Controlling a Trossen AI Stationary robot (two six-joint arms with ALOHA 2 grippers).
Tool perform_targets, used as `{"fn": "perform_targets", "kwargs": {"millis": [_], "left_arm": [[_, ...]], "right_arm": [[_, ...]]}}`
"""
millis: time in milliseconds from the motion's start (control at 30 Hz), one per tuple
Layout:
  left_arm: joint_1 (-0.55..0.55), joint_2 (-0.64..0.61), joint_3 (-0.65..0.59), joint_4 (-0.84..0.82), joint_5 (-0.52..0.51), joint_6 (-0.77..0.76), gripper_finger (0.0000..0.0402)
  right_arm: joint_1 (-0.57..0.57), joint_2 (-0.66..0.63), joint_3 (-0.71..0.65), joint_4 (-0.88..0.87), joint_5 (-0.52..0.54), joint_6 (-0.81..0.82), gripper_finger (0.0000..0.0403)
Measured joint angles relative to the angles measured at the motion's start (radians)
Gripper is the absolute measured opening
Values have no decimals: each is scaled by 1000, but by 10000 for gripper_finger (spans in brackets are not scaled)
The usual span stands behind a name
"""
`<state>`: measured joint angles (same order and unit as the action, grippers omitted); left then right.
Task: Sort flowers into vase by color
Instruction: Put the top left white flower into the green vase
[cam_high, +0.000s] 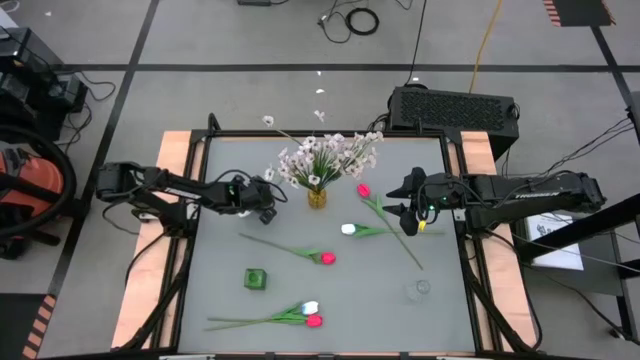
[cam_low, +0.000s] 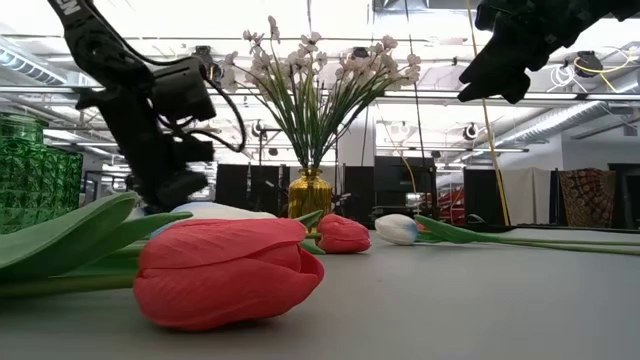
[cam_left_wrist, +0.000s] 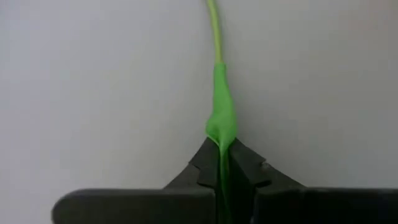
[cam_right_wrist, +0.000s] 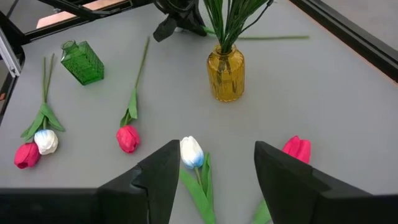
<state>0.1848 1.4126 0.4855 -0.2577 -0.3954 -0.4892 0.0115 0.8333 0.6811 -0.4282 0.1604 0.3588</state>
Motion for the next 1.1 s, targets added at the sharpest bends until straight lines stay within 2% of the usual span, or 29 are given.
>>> {"fn": "perform_targets", "kwargs": {"millis": [233,367,533,767,933,1100], "left_arm": [[-33,-161,86,-408,5,-82,28],[-118,-267,123,-559,81,-155,17],[-252,-370,129,-574,254,-257,14],[-434,-402,129,-553,386,-418,13],[-500,-402,142,-497,448,-384,13],[-515,-402,245,-511,466,-288,12]], "right_arm": [[0,0,0,6,0,-4,199],[0,0,0,7,0,-3,199],[5,0,0,27,0,-2,199],[68,0,0,121,-11,-24,199],[157,10,0,262,-36,-100,199],[237,69,55,321,-33,-178,199]]}}
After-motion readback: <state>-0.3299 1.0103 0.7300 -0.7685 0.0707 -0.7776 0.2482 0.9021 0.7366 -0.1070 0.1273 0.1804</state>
